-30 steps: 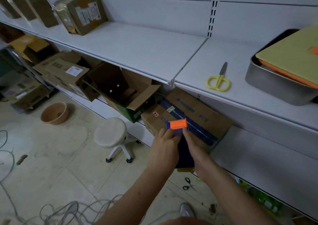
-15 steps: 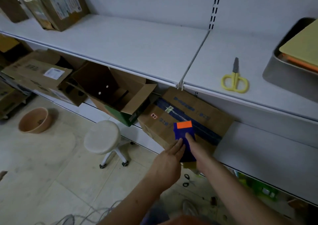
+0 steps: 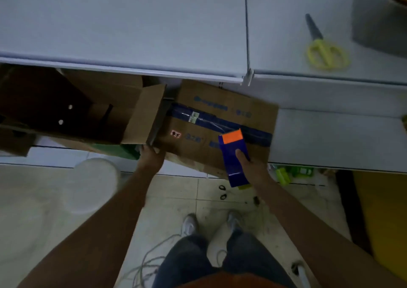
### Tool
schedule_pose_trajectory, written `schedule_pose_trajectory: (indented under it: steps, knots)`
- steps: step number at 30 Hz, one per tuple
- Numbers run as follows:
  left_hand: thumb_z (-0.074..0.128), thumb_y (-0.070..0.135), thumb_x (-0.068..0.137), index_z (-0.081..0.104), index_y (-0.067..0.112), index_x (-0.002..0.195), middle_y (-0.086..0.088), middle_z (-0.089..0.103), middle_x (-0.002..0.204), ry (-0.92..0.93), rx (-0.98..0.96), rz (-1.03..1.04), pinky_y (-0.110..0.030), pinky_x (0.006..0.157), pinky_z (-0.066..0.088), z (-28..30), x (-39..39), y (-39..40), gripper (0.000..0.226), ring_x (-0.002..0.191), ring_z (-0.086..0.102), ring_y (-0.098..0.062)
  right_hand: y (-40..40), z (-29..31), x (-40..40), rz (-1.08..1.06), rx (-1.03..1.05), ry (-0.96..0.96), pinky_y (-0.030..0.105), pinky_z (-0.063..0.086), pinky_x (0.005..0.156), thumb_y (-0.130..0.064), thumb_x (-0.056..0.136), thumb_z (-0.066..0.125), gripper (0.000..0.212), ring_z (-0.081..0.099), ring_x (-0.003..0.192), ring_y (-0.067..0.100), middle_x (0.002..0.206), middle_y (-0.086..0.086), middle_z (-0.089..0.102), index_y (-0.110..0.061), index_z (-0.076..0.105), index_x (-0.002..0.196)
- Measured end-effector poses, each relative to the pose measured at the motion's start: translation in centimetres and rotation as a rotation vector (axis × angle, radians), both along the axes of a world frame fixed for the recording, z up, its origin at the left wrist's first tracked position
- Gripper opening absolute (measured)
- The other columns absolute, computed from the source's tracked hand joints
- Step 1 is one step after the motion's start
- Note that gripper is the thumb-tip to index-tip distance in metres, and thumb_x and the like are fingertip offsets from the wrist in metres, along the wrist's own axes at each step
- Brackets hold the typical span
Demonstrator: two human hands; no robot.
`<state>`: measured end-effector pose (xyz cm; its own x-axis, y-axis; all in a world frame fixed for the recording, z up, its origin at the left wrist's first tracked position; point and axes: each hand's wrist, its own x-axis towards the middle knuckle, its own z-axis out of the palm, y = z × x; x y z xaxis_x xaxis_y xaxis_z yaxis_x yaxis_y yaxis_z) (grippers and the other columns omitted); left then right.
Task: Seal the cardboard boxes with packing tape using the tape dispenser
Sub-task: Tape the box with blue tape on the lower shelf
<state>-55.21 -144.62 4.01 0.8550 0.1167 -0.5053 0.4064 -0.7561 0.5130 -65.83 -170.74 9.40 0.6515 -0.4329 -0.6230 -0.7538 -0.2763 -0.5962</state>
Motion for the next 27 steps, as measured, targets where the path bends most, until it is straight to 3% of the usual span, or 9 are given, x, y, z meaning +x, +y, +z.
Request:
schedule_pose_trajectory:
  steps: [3, 6, 9, 15, 17, 19, 20, 23, 27]
  knots:
    - [0.059, 0.034, 0.098, 0.057, 0.002, 0.121, -0.022, 0.063, 0.118, 0.042, -0.095, 0.033, -0.048, 0.098, 0.049, -1.1, 0.3, -0.7, 0.039, 0.111, 0.061, -0.039, -0.7, 0.0, -0.7, 0.013, -0.056, 0.014, 0.027, 0.027, 0.05, -0.054, 0.098, 0.043, 0.056, 0.037, 0.051, 0.016, 0.058, 0.006, 0.04, -0.011, 0.035, 0.062]
    - [0.07, 0.032, 0.091, 0.06, 0.013, 0.095, -0.011, 0.07, 0.091, 0.116, -0.191, 0.045, -0.045, 0.087, 0.057, -1.8, -1.5, -3.1, 0.021, 0.09, 0.069, -0.031, -2.1, 0.2, -1.8, 0.018, -0.14, 0.029, 0.027, 0.026, 0.047, -0.054, 0.098, 0.041, 0.058, 0.036, 0.048, 0.017, 0.054, 0.004, 0.038, -0.012, 0.034, 0.059]
    - [0.078, 0.016, 0.085, 0.06, 0.008, 0.106, -0.017, 0.072, 0.098, 0.303, -0.414, 0.093, -0.033, 0.074, 0.061, -1.4, -3.7, -7.7, 0.028, 0.079, 0.07, -0.026, -3.3, 0.5, -3.2, -0.081, -0.103, -0.055, 0.027, 0.026, 0.047, -0.05, 0.097, 0.047, 0.056, 0.034, 0.046, 0.016, 0.051, 0.004, 0.036, -0.013, 0.032, 0.058]
    - [0.066, 0.003, 0.091, 0.059, 0.001, 0.127, -0.014, 0.066, 0.1, 0.405, -0.627, -0.055, -0.04, 0.089, 0.052, 0.2, -5.6, -14.6, 0.036, 0.091, 0.061, -0.027, -5.6, 0.8, -5.5, -0.201, -0.061, -0.071, 0.027, 0.027, 0.048, -0.055, 0.095, 0.047, 0.054, 0.037, 0.048, 0.019, 0.054, 0.005, 0.04, -0.014, 0.039, 0.062]
    - [0.062, 0.005, 0.095, 0.057, 0.003, 0.131, -0.007, 0.061, 0.114, 0.245, -0.539, -0.199, -0.023, 0.082, 0.049, 1.3, -5.7, -14.8, 0.037, 0.1, 0.057, -0.021, -6.1, 1.0, -5.9, -0.23, -0.057, -0.062, 0.028, 0.03, 0.05, -0.057, 0.095, 0.047, 0.054, 0.04, 0.049, 0.019, 0.056, 0.006, 0.043, -0.013, 0.042, 0.063]
    - [0.062, 0.006, 0.095, 0.058, 0.007, 0.13, 0.0, 0.054, 0.114, -0.038, -0.479, -0.312, -0.002, 0.068, 0.041, 2.9, -6.0, -14.7, 0.035, 0.102, 0.055, -0.015, -6.3, 1.2, -6.1, -0.253, -0.042, -0.069, 0.031, 0.033, 0.055, -0.059, 0.094, 0.047, 0.055, 0.043, 0.054, 0.022, 0.059, 0.008, 0.046, -0.012, 0.044, 0.066]
    - [0.064, 0.008, 0.094, 0.058, 0.013, 0.129, 0.002, 0.052, 0.114, -0.158, -0.491, -0.348, 0.0, 0.068, 0.041, 3.7, -6.3, -14.5, 0.035, 0.103, 0.056, -0.014, -6.2, 1.3, -6.2, -0.257, -0.034, -0.067, 0.031, 0.033, 0.057, -0.06, 0.093, 0.047, 0.055, 0.045, 0.055, 0.022, 0.06, 0.009, 0.046, -0.011, 0.045, 0.067]
    - [0.071, 0.019, 0.091, 0.054, 0.029, 0.131, 0.01, 0.049, 0.12, -0.412, -0.544, -0.59, -0.009, 0.089, 0.042, 5.2, -7.2, -14.1, 0.045, 0.111, 0.05, -0.006, -5.3, 1.5, -5.9, -0.247, -0.008, -0.053, 0.028, 0.032, 0.054, -0.06, 0.094, 0.046, 0.058, 0.042, 0.052, 0.02, 0.058, 0.007, 0.044, -0.011, 0.043, 0.065]
    - [0.074, 0.037, 0.084, 0.051, 0.024, 0.141, 0.003, 0.051, 0.133, -0.541, -0.426, -0.827, -0.03, 0.102, 0.045, 5.7, -7.8, -13.7, 0.062, 0.121, 0.045, -0.013, -3.2, 1.6, -4.6, -0.194, -0.016, -0.026, 0.025, 0.034, 0.051, -0.06, 0.095, 0.044, 0.058, 0.045, 0.051, 0.017, 0.058, 0.005, 0.047, -0.013, 0.043, 0.062]
